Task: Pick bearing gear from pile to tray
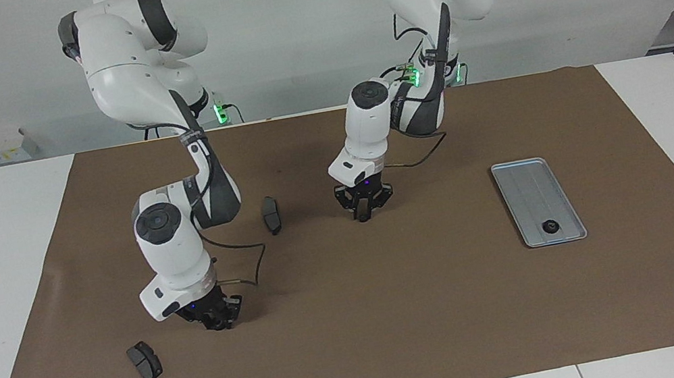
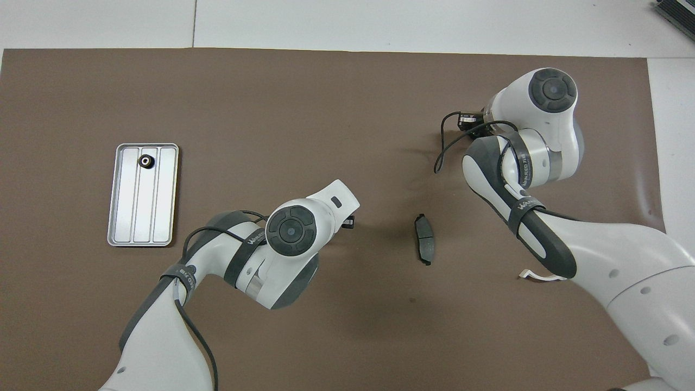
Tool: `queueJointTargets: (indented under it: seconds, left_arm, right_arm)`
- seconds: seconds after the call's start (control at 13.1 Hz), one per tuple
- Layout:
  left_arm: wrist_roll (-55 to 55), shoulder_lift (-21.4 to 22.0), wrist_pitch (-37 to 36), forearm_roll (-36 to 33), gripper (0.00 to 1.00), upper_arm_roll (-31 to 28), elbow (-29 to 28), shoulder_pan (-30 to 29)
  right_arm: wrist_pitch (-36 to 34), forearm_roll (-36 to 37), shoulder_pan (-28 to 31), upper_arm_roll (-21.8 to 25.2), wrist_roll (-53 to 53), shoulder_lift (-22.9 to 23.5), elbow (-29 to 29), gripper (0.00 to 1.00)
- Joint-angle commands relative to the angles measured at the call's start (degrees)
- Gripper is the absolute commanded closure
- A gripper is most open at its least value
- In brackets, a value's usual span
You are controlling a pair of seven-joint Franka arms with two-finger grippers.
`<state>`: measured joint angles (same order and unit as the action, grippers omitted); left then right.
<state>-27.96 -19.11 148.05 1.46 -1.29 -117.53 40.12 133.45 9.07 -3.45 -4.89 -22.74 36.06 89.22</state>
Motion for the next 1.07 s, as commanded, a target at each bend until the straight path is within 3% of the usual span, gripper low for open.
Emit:
queueJointTargets:
  seconds: [0.0,0.38,0.69,0.99]
  left_arm:
    - [0.5,1.5,-0.3,0.5,0.77,-0.9,-1.7,0.9]
    - [0.6,0.8,-1.4,0.5,0.84,-1.3,1.4,-0.7]
    - [2.2,-2.3,-11.7,0.1,0.86,-1.3,13.7,-10.5]
    - [11.0,-1.6,-16.5,0.3,0.89,-1.3,14.5,-22.6]
  right_arm:
    - [-0.9,0.4,0.0,-0.7,0.8,-0.3,-0.5,1.00]
    - [-2.8,0.3,-0.1,-1.0,0.9,-4.1,-0.7,1.00]
    - [-7.7,0.1,-1.6,-1.8,0.3,-8.5,-0.5,1.00]
    - [-9.9,0.0,-6.9,-2.6,-7.4,-9.8,-0.3,1.00]
